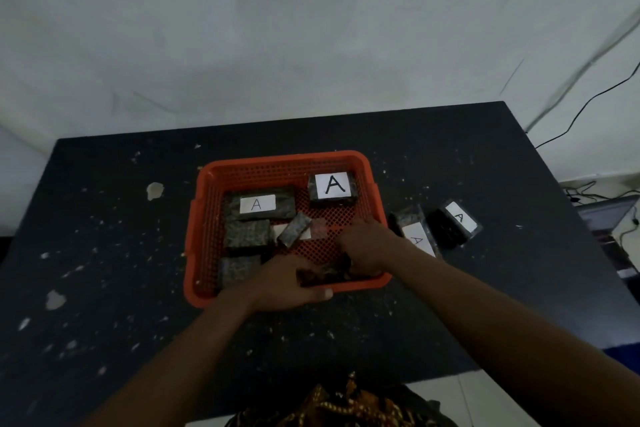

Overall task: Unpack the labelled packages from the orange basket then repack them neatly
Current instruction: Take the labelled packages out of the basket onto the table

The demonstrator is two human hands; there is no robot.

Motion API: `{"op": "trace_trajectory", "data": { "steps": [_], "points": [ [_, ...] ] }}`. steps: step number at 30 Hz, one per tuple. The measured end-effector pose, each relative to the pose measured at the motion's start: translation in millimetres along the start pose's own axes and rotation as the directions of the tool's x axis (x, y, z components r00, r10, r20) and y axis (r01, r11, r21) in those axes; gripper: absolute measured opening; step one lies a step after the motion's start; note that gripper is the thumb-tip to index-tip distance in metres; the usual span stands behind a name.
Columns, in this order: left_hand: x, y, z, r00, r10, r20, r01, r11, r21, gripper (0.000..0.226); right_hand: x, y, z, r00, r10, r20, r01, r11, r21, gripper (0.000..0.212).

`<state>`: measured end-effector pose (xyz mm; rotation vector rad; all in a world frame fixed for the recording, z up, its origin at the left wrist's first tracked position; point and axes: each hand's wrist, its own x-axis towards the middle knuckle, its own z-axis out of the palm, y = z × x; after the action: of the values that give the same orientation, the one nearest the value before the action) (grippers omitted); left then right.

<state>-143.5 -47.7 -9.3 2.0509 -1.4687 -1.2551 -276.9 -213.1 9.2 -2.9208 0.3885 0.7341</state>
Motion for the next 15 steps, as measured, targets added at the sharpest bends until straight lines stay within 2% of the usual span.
{"op": "trace_trajectory", "data": {
  "steps": [3, 7, 9, 11, 13, 15],
  "points": [
    [-2.7, -1.4, 8.2, 1.000, -0.005, 0.008, 0.005, 0.999, 0.048, 0.055, 4.6, -6.4, 3.8, 0.999, 0.028, 0.033, -0.025, 0.997, -0.078, 0.041],
    [-2.3, -1.0, 13.9, 1.000, -0.004, -0.029, 0.006, 0.998, 0.064, 0.046, 8.5, -11.1, 5.6, 0.996, 0.037, 0.080, -0.039, 0.999, 0.031, 0.035],
    [-2.1, -0.2, 14.0, 1.000, -0.010, -0.020, 0.011, 0.999, 0.048, 0.035, 7.1, -9.4, 1.8, 0.999, 0.031, 0.042, -0.034, 0.995, 0.089, 0.039],
    [-1.7, 0.3, 13.8, 1.000, -0.018, -0.019, 0.018, 0.999, 0.031, 0.029, 1.8, -3.7, -3.5, 0.998, 0.047, -0.042, -0.037, 0.978, 0.206, 0.042],
    [-0.6, -0.7, 14.8, 0.999, -0.026, -0.027, 0.027, 0.999, 0.025, 0.034, -7.2, 4.4, -6.6, 0.981, 0.085, -0.173, -0.015, 0.928, 0.371, 0.051],
    [0.7, -2.2, 16.1, 0.999, -0.030, -0.032, 0.032, 0.999, 0.037, 0.043, -18.9, 7.5, -10.0, 0.940, 0.185, -0.286, 0.032, 0.787, 0.616, 0.064]
  ]
}}
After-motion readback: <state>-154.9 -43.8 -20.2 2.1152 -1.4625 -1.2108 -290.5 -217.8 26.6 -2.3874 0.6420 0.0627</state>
